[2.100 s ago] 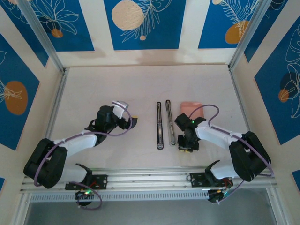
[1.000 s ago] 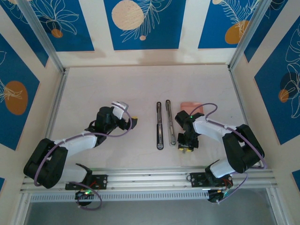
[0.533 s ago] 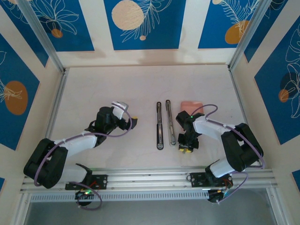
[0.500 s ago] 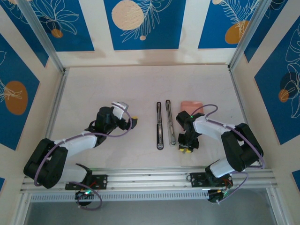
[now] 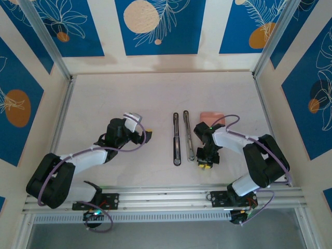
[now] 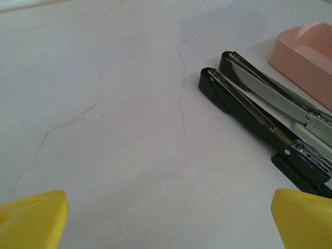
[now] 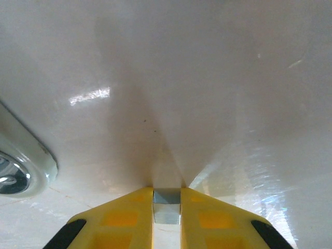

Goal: Load the staples into the stapler

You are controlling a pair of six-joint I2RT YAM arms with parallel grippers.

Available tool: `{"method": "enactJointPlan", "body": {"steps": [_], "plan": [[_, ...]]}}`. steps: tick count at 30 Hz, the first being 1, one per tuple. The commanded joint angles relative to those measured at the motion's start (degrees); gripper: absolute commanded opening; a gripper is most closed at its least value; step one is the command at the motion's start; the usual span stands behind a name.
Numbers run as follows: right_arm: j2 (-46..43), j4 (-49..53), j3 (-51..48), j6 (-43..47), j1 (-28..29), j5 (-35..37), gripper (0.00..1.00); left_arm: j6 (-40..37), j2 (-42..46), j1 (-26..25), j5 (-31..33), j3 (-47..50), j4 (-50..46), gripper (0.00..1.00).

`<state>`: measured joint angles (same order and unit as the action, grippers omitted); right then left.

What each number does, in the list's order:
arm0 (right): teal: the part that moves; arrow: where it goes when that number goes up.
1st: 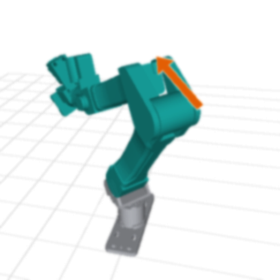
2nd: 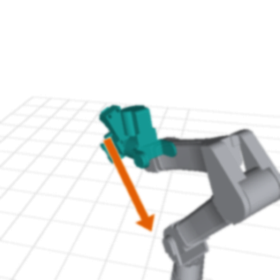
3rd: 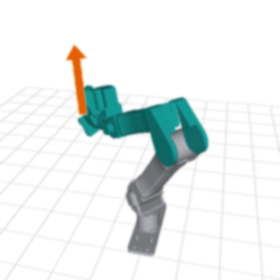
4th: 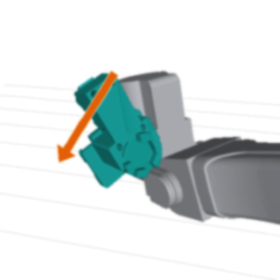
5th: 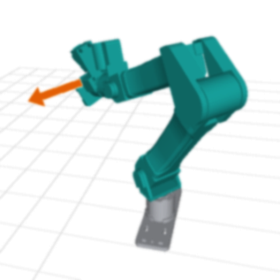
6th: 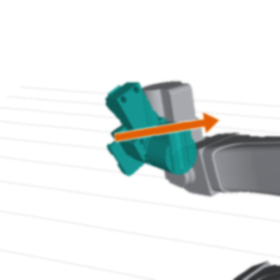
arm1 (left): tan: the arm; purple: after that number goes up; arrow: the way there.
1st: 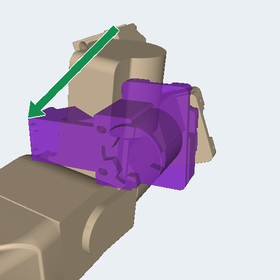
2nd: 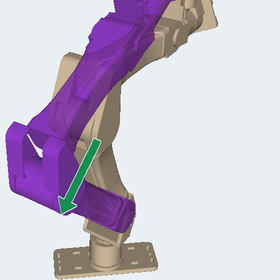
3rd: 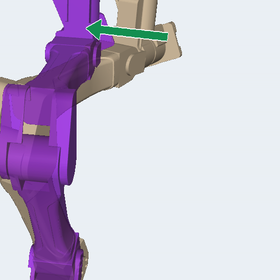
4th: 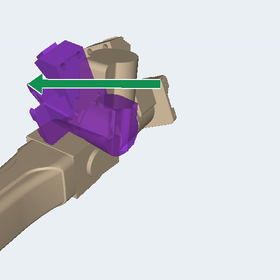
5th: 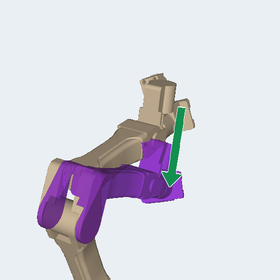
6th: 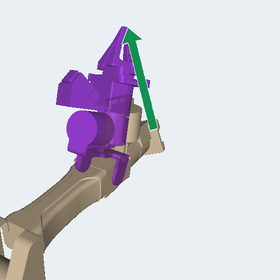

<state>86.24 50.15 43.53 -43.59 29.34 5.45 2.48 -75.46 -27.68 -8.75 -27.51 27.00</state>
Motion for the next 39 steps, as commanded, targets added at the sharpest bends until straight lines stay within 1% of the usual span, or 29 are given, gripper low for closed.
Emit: {"method": "enactJointPlan", "body": {"steps": [1,4,10,17,23,29,34,39], "plan": [[-2.3,-1.1,-1.2,-1.5,1.5,1.8,0.18,0.0,1.3,-0.6,-0.9,0.5,0.3,1.00],[-5.7,-2.0,-0.8,-2.3,2.7,2.5,0.18,0.8,2.8,-0.6,-1.1,0.3,-0.8,1.00],[-12.2,-4.8,-0.5,-4.2,6.1,7.2,0.18,0.6,6.8,-0.6,0.0,0.8,-3.1,1.00],[-16.8,-9.9,0.4,-4.7,13.0,14.6,0.18,0.6,10.5,-0.6,-0.3,1.9,-5.9,1.00],[-14.5,-16.1,2.2,-4.0,18.8,18.7,0.18,0.2,10.5,-0.6,-0.5,2.4,-5.8,1.00],[-10.1,-19.2,4.6,-3.1,24.1,22.4,0.18,1.3,9.3,-0.7,-0.6,4.6,-2.0,1.00],[-8.1,-20.3,4.9,-3.8,26.1,22.5,0.18,2.8,7.7,-0.7,-0.6,4.9,-0.2,1.00],[-7.3,-20.9,4.2,-5.5,27.2,22.3,0.18,2.4,6.7,-0.6,-0.4,4.7,-0.1,1.00]]}}
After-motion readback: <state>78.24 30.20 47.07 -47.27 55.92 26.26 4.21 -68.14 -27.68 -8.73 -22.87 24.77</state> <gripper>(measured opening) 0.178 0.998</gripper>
